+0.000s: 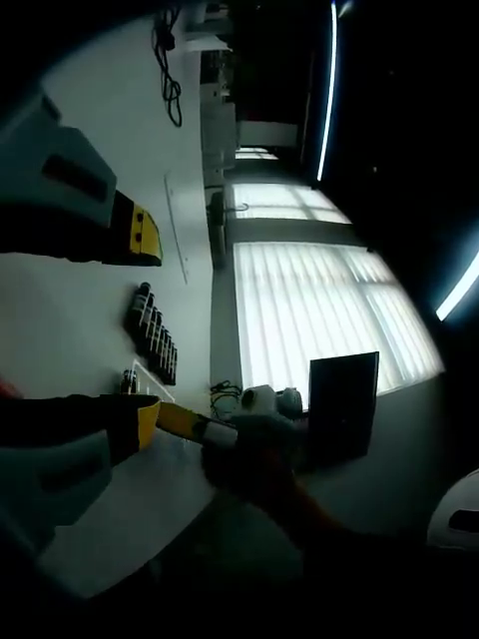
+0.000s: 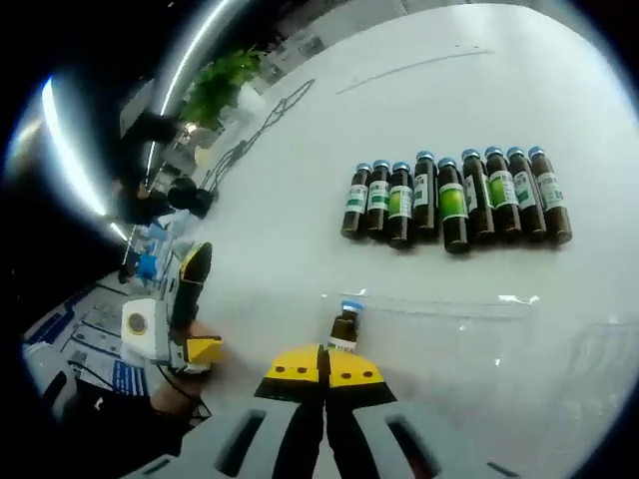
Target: Grip medicine bottles put into box
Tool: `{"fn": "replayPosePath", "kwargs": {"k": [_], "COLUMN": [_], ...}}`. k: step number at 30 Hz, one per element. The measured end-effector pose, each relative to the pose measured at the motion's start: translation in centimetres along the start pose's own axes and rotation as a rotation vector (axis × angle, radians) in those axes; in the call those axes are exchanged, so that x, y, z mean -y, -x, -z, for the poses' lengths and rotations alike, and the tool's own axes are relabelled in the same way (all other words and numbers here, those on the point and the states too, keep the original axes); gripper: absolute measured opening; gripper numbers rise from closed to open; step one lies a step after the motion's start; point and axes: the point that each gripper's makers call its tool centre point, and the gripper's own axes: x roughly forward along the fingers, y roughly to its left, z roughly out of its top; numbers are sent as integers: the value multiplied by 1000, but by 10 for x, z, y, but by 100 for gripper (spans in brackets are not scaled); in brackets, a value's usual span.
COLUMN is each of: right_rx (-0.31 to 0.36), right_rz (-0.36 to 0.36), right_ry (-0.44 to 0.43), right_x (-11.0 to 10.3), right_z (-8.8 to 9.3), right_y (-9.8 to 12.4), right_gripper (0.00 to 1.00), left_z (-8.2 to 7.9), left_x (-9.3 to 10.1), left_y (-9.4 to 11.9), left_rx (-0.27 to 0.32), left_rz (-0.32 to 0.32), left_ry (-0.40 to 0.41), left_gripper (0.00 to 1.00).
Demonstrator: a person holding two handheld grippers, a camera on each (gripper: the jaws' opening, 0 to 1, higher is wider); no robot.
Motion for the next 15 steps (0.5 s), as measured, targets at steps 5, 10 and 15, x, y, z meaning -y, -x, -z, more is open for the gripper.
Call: {"fn": "replayPosePath", "kwargs": {"k": [5,10,15], "right_rx": [11,-19,-31], "right_rz": [-13,-10,-42], "right_ry": [26,29,-54], "right_x": [-8,-4,-2], "right_z": [-2,3,7], "right_y": [2,-3,-6], "right_gripper": [0,0,0], "left_z": [1,2,3], "left_x": [0,-1,-2], "left_y": [0,0,0], "left_rx": [-2,-3,-4], "left_rz": [2,2,-1], "left_ry": [-2,-2,-2], "left_gripper": [44,44,44]}}
